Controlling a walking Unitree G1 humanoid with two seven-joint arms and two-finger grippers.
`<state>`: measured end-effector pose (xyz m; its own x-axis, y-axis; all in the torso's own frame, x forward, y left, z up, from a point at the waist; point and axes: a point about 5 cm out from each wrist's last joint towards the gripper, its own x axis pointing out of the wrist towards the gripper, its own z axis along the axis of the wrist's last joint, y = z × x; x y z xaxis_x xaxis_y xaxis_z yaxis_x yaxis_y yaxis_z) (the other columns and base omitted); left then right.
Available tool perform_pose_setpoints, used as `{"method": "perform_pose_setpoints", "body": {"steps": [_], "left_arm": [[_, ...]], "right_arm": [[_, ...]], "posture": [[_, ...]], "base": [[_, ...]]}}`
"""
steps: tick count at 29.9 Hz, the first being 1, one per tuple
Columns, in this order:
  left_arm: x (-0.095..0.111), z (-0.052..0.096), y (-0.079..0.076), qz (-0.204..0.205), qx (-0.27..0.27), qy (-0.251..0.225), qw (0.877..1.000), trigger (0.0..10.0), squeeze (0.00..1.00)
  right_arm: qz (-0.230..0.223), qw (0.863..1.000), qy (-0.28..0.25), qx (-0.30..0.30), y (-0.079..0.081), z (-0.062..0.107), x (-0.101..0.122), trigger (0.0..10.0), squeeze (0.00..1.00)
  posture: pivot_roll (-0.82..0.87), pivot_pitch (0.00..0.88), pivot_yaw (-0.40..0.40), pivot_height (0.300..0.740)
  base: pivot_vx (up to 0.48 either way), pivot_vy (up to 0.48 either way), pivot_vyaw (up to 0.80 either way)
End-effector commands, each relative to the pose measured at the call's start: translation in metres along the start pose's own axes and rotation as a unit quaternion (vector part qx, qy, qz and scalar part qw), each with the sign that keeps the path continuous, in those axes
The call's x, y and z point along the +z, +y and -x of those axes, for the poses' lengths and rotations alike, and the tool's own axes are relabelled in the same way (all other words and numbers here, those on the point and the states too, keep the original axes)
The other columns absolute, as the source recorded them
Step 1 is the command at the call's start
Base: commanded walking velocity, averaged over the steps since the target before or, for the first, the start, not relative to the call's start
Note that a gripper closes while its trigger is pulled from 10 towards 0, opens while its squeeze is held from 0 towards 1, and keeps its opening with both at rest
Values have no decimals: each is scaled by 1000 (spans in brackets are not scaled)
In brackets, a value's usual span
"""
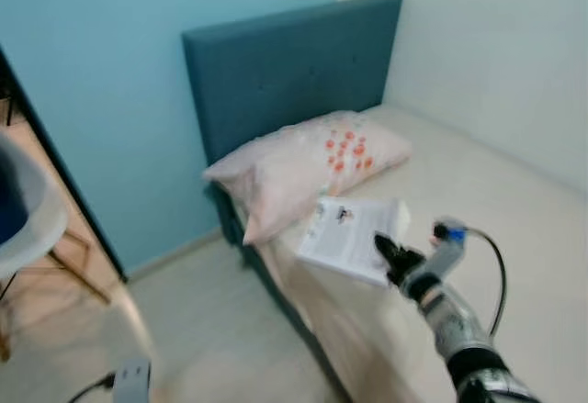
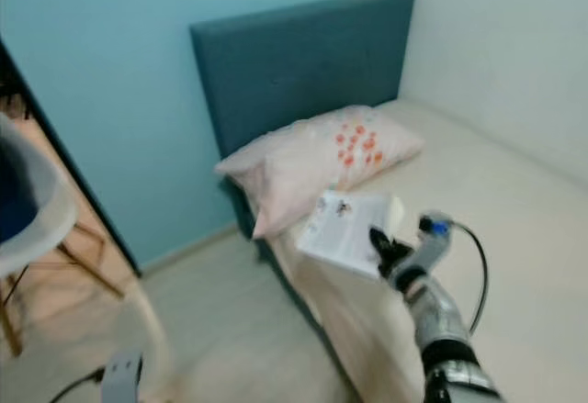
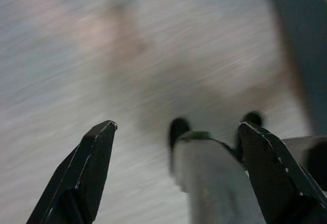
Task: Clean up the room
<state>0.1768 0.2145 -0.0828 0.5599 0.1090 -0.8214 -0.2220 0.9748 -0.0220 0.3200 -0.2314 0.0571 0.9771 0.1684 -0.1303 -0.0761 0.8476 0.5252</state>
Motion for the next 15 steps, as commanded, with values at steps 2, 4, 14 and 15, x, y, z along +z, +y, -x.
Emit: {"method": "perform_pose_setpoints", "body": {"steps": [2,4,14,15], "left_arm": [[-4,1,7,-3,8,6,1000,10000,0],[-3,1,6,-2,10,7,1000,10000,0],[-5,1,9,3,27,12,1000,10000,0],[-6,2,10,2,31,13,999,10000,0]], "right_arm": [[-8,1000,-5,20,12,-7,-1,10000,0],[-11,1000,7,9,11,-7,-4,10000,0],[-36,999,31,16,13,-9,-8,10000,0],[-49,998,29,21,14,-10,-7,10000,0]], "posture": [[-81,0,-11,711],[-81,0,-12,711],[-84,0,-11,706],[-84,0,-11,701]], "base": [[480,0,0],[480,0,0],[0,0,0],[0,0,0]]}}
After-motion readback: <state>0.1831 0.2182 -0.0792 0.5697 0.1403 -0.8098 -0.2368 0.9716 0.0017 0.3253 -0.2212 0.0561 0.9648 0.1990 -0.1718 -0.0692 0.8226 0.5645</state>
